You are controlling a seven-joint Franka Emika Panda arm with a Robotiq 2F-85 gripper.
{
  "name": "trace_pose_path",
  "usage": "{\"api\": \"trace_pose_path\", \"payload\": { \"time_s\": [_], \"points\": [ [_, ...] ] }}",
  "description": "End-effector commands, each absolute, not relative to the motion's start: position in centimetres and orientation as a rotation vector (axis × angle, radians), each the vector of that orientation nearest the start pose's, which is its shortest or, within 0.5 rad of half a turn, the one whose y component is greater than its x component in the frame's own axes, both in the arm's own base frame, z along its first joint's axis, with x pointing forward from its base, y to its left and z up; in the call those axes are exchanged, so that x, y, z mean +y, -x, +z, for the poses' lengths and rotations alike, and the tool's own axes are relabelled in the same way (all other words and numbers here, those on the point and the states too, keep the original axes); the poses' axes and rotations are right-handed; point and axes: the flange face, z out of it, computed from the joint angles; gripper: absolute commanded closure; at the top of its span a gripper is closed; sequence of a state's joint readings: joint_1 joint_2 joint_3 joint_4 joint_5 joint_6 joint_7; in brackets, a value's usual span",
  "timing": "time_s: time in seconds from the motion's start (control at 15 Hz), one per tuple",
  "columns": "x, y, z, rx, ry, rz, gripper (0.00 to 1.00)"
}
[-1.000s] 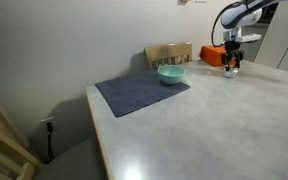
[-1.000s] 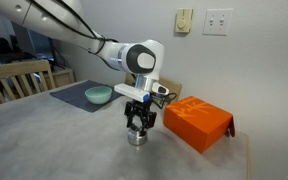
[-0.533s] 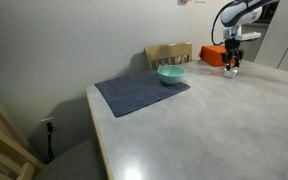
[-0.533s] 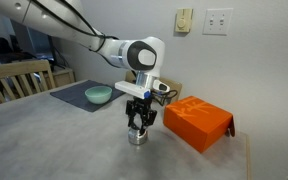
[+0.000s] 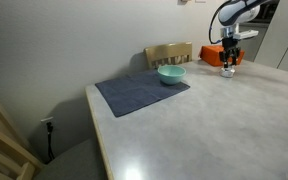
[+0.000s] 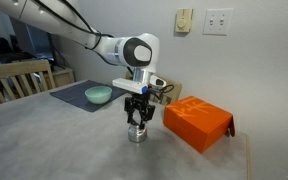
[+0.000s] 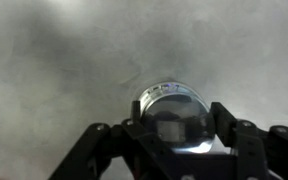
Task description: Take the lid off the bottle and put it on the table
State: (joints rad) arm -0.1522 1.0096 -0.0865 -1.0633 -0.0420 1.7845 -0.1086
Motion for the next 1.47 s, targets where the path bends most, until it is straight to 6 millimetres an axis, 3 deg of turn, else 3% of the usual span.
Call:
{"api": "trace_pose_path", "payload": {
  "time_s": [0.0,0.47,0.93,1.4],
  "points": [
    [-14.2,-71.7,20.5,0.094,3.209,0.473,0.56],
    [-11.2,-70.4,20.4,0.045,3.162,0.59,0.56],
    [-8.5,-69.0,17.1,-0.024,3.106,0.733,0.56],
    [-4.7,-69.2,13.5,-0.133,3.117,0.732,0.56]
  ]
}}
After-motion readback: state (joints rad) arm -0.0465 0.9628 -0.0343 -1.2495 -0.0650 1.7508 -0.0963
